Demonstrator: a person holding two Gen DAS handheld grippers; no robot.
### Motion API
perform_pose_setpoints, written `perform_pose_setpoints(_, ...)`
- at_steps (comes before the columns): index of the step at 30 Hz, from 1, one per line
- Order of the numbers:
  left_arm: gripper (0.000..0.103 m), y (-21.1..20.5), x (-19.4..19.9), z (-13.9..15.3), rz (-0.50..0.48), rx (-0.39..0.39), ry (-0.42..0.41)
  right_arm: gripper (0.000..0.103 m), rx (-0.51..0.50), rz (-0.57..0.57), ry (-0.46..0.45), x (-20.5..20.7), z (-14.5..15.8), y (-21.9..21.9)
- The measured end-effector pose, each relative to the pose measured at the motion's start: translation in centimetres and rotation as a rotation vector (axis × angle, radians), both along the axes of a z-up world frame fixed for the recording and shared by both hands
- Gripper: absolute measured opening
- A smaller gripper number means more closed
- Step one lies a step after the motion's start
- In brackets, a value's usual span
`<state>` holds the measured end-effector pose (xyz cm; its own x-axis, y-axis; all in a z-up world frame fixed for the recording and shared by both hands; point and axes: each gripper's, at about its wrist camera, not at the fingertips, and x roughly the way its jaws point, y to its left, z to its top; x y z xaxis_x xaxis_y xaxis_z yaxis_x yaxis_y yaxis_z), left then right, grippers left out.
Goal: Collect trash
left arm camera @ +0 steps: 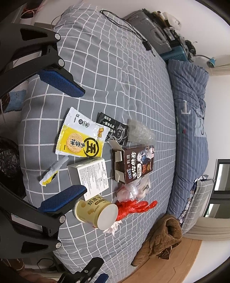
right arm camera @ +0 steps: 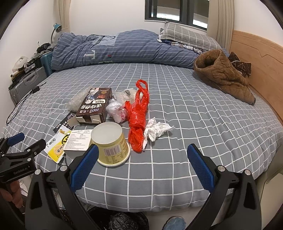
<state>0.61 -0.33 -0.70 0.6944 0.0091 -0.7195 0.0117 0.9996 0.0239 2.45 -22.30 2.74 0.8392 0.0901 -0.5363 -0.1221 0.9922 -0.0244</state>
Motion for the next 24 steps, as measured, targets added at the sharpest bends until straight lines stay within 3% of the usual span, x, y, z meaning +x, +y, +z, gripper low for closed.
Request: perform_pose_setpoints(24,0.097,-0.17,-0.18,0.42,0.006,0.001,-0.003,0.096,0.003,0.001,0.000,-0.10,0.26,-0.20)
